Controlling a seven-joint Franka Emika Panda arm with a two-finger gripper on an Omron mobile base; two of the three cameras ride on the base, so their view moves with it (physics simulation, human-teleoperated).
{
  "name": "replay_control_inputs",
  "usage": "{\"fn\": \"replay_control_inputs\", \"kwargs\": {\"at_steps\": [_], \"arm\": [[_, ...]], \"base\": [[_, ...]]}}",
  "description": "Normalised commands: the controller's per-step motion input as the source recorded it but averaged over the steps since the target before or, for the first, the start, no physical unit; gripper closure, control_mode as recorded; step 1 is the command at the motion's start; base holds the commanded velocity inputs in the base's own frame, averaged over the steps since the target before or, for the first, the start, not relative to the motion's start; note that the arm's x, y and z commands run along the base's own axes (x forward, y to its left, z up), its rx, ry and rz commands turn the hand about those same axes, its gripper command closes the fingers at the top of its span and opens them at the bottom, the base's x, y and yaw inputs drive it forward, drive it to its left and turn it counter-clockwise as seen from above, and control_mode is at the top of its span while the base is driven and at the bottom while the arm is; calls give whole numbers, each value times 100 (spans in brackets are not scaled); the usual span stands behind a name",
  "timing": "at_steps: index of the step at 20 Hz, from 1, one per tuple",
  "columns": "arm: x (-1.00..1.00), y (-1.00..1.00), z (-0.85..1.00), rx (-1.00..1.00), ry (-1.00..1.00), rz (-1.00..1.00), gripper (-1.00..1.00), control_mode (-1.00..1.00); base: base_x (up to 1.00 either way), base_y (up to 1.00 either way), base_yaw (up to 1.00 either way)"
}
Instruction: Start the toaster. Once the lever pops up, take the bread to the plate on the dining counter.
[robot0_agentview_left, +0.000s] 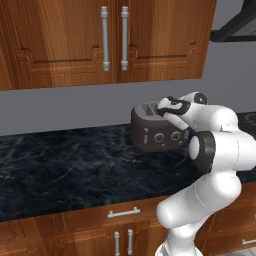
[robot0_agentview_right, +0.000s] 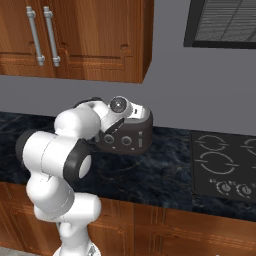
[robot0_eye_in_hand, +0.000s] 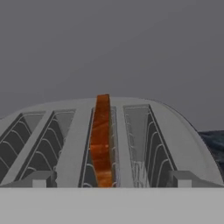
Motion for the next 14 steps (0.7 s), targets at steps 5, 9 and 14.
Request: {"fn": "replay_control_inputs", "kwargs": {"at_steps": [5, 9, 14], "arm": [[6, 3, 0, 0, 2, 0, -100, -100], [10, 1, 0, 0, 0, 0, -100, -100], [7, 0, 0, 0, 0, 0, -100, -100]], "base": [[0, 0, 0], [0, 0, 0], [0, 0, 0]]}}
